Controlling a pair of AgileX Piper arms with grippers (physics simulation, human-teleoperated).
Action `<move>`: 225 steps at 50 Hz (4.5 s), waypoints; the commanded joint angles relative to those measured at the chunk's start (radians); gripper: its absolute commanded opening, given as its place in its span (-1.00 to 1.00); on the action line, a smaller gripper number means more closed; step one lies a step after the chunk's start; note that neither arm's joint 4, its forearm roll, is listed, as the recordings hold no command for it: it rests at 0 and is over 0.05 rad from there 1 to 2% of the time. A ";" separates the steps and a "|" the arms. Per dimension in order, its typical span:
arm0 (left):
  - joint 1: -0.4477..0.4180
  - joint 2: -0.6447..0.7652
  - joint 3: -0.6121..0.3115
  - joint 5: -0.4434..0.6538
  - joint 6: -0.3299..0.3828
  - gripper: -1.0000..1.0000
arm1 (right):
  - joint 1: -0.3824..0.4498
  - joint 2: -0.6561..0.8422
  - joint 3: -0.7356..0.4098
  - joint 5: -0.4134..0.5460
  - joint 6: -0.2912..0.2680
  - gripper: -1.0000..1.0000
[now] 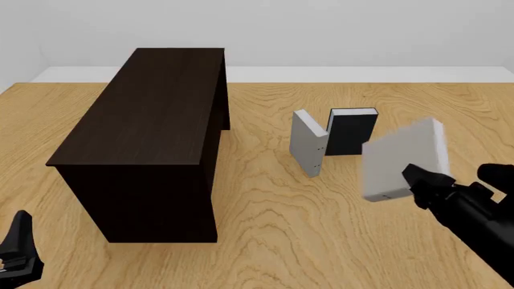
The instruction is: Pick up the book on the right and place it under the cabinet shelf.
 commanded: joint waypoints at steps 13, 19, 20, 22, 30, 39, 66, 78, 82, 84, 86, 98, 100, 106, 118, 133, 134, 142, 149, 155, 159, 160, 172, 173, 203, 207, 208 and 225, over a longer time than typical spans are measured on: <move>0.000 0.000 0.003 -0.001 0.000 1.00 | 0.152 0.157 -0.002 -0.227 0.108 -1.00; 0.000 0.000 0.003 0.001 0.002 1.00 | 0.178 0.185 -0.005 -0.263 0.121 -1.00; 0.000 0.000 0.003 0.001 0.002 1.00 | 0.182 0.190 -0.007 -0.266 0.122 -1.00; 0.000 0.000 0.001 0.001 0.001 1.00 | 0.191 0.198 -0.006 -0.277 0.126 -1.00; 0.000 0.000 0.001 0.001 0.001 1.00 | 0.209 0.291 -0.020 -0.365 0.144 -1.00; 0.000 0.000 0.003 -0.001 0.001 1.00 | 0.233 0.412 -0.023 -0.490 0.183 -1.00; 0.000 0.000 0.000 -0.002 0.000 1.00 | 0.323 0.735 -0.103 -0.739 0.279 -1.00; 0.000 0.000 0.001 -0.003 -0.001 1.00 | 0.364 0.851 -0.161 -0.794 0.310 -1.00; 0.000 0.000 0.000 -0.001 0.000 1.00 | 0.374 0.879 -0.183 -0.801 0.318 -1.00; 0.000 0.000 0.002 -0.002 0.000 1.00 | 0.379 0.898 -0.193 -0.810 0.324 -1.00; 0.000 0.000 0.002 -0.002 0.000 1.00 | 0.384 0.918 -0.200 -0.819 0.329 -1.00; 0.000 0.000 0.001 0.000 0.001 1.00 | 0.413 1.044 -0.250 -0.868 0.359 -1.00; 0.000 0.000 0.002 -0.001 0.001 1.00 | 0.418 1.058 -0.256 -0.878 0.367 -1.00; 0.001 0.000 -0.002 0.002 0.000 1.00 | 0.426 1.085 -0.274 -0.896 0.381 -1.00; 0.001 0.000 -0.002 0.002 0.001 1.00 | 0.452 1.146 -0.313 -0.938 0.412 -1.00; 0.001 0.000 0.001 0.001 0.001 1.00 | 0.469 1.210 -0.330 -1.002 0.446 -1.00; 0.001 0.000 0.000 0.002 0.002 1.00 | 0.469 1.216 -0.331 -1.005 0.447 -1.00; 0.001 0.000 -0.002 0.004 0.002 1.00 | 0.466 1.261 -0.334 -1.033 0.458 -1.00; 0.001 0.000 -0.002 0.004 0.002 1.00 | 0.463 1.307 -0.338 -1.061 0.469 -1.00; 0.001 0.000 -0.001 0.004 0.002 1.00 | 0.462 1.341 -0.341 -1.079 0.474 -1.00; 0.001 0.000 0.000 0.004 0.003 1.00 | 0.461 1.350 -0.341 -1.079 0.474 -1.00; 0.001 0.000 0.002 0.002 0.003 1.00 | 0.460 1.352 -0.342 -1.079 0.473 -1.00; 0.001 0.000 0.000 0.004 0.002 1.00 | 0.460 1.399 -0.348 -1.100 0.480 -1.00; 0.001 0.000 0.000 0.004 0.002 1.00 | 0.460 1.399 -0.348 -1.099 0.479 -1.00; 0.001 0.000 0.004 0.000 0.002 1.00 | 0.446 1.415 -0.337 -1.082 0.456 1.00; 0.001 0.000 0.001 0.002 0.002 1.00 | 0.440 1.412 -0.332 -1.069 0.448 1.00; 0.001 0.000 0.001 0.001 0.002 1.00 | 0.437 1.410 -0.330 -1.061 0.445 1.00; 0.001 0.000 0.002 0.002 0.002 1.00 | 0.377 1.357 -0.288 -0.948 0.352 1.00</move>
